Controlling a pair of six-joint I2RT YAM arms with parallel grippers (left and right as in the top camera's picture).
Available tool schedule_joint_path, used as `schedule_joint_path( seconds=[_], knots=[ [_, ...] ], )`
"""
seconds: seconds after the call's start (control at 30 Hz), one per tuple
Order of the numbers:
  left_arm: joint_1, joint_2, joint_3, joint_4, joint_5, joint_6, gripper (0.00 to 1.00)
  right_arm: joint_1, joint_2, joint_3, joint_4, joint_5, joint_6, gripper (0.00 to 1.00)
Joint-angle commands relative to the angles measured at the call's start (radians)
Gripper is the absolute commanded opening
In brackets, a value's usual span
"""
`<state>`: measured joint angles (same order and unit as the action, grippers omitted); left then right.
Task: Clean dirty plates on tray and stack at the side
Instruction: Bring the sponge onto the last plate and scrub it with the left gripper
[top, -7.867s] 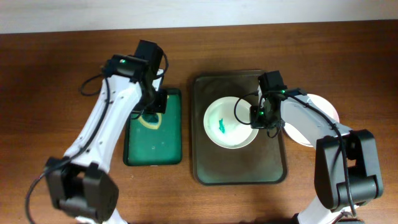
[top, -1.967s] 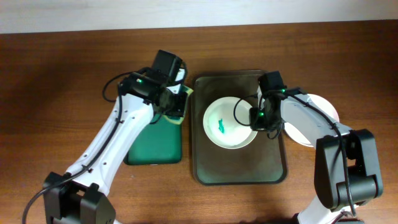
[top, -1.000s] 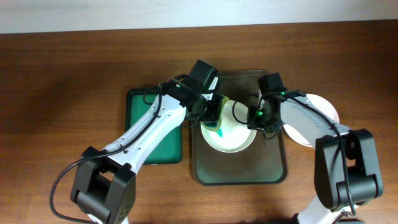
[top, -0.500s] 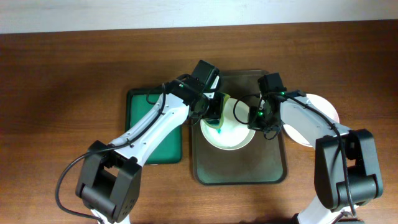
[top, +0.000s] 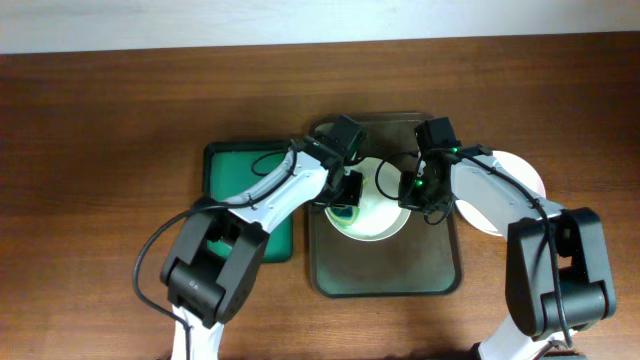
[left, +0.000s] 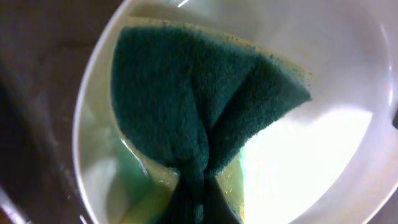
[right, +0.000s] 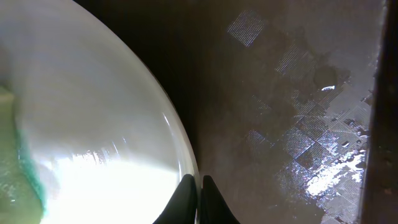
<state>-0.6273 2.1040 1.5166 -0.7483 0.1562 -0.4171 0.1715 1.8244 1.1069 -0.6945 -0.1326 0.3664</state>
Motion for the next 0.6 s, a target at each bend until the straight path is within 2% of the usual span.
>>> schedule_joint_path(
  seconds=[0.0,0.17,0.23,0.33,0.4,0.5,0.57],
  knots=[
    [-0.046,0.103,-0.01,-0.003,0.008,-0.016,0.0,-0.002,-0.016,-0.003,-0.005,0.021,0.012,0.04],
    [-0.074,0.104,-0.003,0.024,0.198,-0.014,0.0,-0.003,-0.016,-0.003,-0.005,0.021,0.012,0.04],
    [-0.06,0.104,0.03,0.042,0.368,0.044,0.0,-0.002,-0.016,-0.003,-0.005,0.021,0.012,0.04],
    [-0.043,0.095,0.112,0.008,0.507,0.105,0.0,-0.003,-0.016,-0.003,-0.005,0.021,0.012,0.04],
    [-0.032,0.072,0.19,-0.063,0.474,0.128,0.0,-0.003,-0.016,-0.003,-0.005,0.021,0.011,0.05],
    [-0.017,-0.005,0.305,-0.199,0.23,0.126,0.0,-0.003,-0.016,-0.003,-0.005,0.021,0.008,0.04],
    [-0.01,-0.037,0.319,-0.253,0.076,0.101,0.0,-0.003,-0.016,-0.003,-0.005,0.021,0.008,0.04]
  ],
)
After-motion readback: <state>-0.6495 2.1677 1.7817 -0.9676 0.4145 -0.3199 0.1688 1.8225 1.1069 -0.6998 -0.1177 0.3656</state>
